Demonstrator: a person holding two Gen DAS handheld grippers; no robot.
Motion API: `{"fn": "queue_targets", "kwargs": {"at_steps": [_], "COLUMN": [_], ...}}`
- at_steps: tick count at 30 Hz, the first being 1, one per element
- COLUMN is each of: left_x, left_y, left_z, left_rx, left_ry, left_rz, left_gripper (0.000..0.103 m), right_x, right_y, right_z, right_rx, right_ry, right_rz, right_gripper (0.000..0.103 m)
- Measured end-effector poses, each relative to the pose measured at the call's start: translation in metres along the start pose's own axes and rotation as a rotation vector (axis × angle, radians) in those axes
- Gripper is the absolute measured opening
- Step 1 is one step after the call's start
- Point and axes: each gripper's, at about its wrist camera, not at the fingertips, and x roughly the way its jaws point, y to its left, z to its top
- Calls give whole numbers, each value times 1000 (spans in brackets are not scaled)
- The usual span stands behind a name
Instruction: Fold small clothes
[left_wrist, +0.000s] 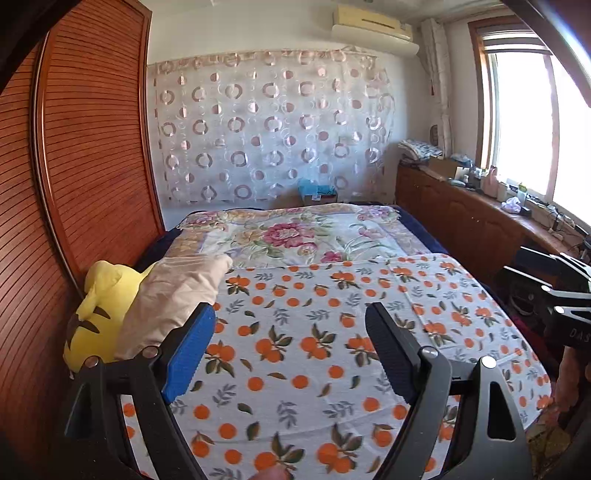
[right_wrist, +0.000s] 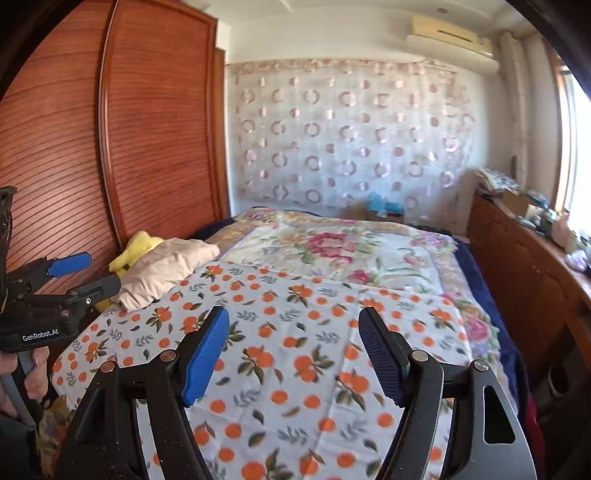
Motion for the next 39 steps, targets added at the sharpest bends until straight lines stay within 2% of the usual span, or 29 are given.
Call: {"fn": "queue_targets", "kwargs": {"at_steps": [4,14,39], "left_x": [-16,-39,-41], "left_y": [-13,-28,-30], "left_z": [-2,-3,-6], "left_rx": [4,9,-6], "left_ry": [-17,-42,-51], "left_rz": [-10,-3,-13], "left_gripper": [84,84,84], "right_x": [-26,-20,-20], "right_y": [-7,1,-26], "right_z": [-10,-27,-37], "right_rx": [62,82,82], "right_ry": [-28,-46,-68], "right_rz": [-20,-47,-70], "right_gripper": [74,74,74]}}
